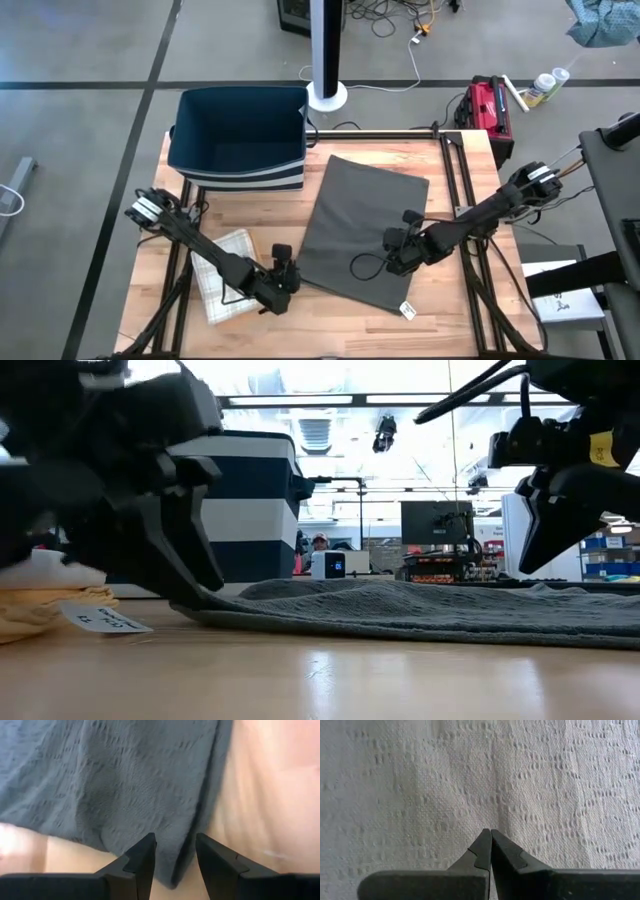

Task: Fold towel
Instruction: Fold the gray kitchen towel

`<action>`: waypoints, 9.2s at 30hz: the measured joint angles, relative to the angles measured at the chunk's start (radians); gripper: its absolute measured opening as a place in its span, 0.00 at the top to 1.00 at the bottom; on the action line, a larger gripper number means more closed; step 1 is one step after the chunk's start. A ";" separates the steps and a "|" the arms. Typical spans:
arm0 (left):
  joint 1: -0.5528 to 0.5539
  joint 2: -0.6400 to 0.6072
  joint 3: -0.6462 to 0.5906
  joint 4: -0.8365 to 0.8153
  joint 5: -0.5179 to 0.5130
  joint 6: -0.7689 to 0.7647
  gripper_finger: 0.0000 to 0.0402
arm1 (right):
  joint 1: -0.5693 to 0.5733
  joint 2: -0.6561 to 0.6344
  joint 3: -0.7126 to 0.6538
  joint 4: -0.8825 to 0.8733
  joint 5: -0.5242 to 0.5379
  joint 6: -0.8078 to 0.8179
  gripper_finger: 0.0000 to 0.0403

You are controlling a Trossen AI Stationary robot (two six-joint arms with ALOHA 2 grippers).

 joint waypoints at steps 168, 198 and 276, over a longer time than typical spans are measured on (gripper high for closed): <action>0.345 0.169 0.057 0.309 0.067 -0.167 0.72 | 0.322 0.312 0.239 -0.025 -0.557 0.175 1.00; 0.316 0.121 0.055 0.301 0.093 -0.187 0.71 | 0.353 0.338 0.230 0.225 -0.648 0.141 1.00; 0.274 0.179 0.027 0.574 0.123 -0.069 0.71 | 0.177 0.209 0.196 -0.146 -0.421 0.048 1.00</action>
